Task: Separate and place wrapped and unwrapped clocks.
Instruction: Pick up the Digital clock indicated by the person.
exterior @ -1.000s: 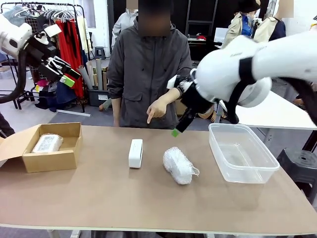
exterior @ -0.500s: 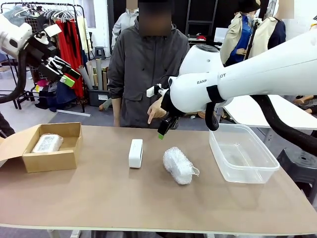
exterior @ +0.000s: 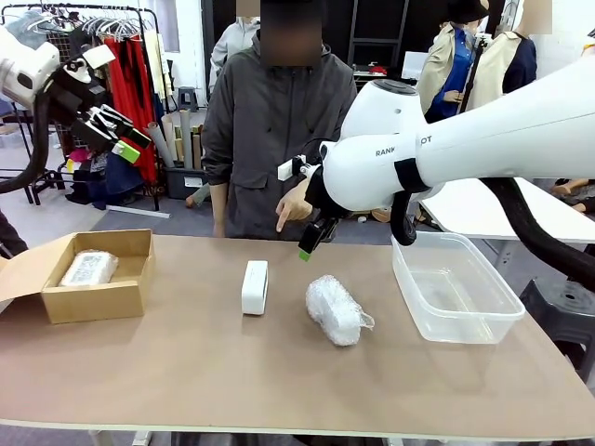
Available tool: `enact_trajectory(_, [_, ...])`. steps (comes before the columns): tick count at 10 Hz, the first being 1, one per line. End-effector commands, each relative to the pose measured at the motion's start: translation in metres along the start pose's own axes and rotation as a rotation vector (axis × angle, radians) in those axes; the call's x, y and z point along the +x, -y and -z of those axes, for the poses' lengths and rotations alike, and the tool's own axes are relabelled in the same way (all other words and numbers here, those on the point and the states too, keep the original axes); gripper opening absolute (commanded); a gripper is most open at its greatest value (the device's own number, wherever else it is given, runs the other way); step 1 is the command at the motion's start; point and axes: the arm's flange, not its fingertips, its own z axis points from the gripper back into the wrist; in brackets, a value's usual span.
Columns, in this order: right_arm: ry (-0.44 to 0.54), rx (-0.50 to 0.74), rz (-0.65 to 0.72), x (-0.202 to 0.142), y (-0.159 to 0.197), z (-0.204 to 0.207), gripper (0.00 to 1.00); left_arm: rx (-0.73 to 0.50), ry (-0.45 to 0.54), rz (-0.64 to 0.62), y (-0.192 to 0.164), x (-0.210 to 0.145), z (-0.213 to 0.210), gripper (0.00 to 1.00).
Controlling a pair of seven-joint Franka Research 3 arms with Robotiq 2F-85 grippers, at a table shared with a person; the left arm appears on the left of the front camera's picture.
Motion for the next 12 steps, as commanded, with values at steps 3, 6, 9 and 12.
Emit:
enact_trajectory(3, [0.0,0.0,0.0,0.0,0.0,0.0,1.0,-0.006,0.004,0.008,0.001,0.0,-0.001,1.0])
enact_trajectory(6, [-0.028,0.035,0.112,0.037,-0.022,0.004,1.0,-0.006,0.004,0.008,0.001,0.0,-0.001,1.0])
enact_trajectory(9, [-0.145,-0.084,0.303,0.09,-0.062,0.015,1.0,-0.006,0.004,0.008,0.001,0.0,-0.001,1.0])
enact_trajectory(12, [-0.256,-0.137,0.435,0.136,-0.083,0.051,1.0,-0.006,0.004,0.008,0.001,0.0,-0.001,1.0])
